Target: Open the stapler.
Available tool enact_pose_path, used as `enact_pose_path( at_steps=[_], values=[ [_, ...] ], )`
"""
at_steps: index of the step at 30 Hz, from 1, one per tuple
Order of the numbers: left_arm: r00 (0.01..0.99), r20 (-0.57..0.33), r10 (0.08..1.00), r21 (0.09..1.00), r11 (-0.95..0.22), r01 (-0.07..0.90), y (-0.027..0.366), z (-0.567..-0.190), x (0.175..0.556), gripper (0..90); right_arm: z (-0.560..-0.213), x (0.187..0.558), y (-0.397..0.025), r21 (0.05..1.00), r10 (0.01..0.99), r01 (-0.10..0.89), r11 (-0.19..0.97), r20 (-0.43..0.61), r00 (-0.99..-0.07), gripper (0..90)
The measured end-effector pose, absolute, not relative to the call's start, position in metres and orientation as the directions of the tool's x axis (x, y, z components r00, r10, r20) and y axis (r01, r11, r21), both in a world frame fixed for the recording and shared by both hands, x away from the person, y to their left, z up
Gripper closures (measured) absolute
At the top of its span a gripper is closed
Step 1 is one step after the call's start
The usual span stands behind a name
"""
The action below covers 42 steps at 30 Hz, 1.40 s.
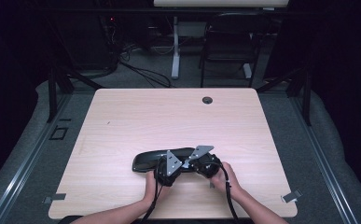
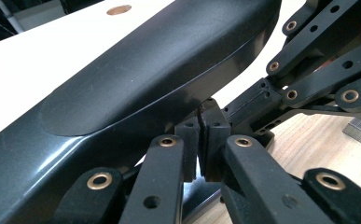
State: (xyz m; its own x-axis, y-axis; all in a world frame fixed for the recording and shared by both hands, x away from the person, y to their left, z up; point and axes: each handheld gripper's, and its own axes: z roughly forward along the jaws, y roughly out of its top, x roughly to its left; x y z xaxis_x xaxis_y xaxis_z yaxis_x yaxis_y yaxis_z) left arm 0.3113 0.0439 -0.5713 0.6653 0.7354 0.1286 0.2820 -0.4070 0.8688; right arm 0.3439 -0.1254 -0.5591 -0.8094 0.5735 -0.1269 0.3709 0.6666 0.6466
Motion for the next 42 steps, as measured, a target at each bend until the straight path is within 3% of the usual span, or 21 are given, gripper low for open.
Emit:
enact_pose_path(
  at_steps=[42],
  values=[
    [0.633, 0.139, 0.761, 0.908, -0.354, 0.226, 0.049, -0.550, 0.310, 90.0, -0.561, 0.343, -0.125, 0.660, 0.568, 0.355, 0.662, -0.134, -0.812, 90.0]
  ],
)
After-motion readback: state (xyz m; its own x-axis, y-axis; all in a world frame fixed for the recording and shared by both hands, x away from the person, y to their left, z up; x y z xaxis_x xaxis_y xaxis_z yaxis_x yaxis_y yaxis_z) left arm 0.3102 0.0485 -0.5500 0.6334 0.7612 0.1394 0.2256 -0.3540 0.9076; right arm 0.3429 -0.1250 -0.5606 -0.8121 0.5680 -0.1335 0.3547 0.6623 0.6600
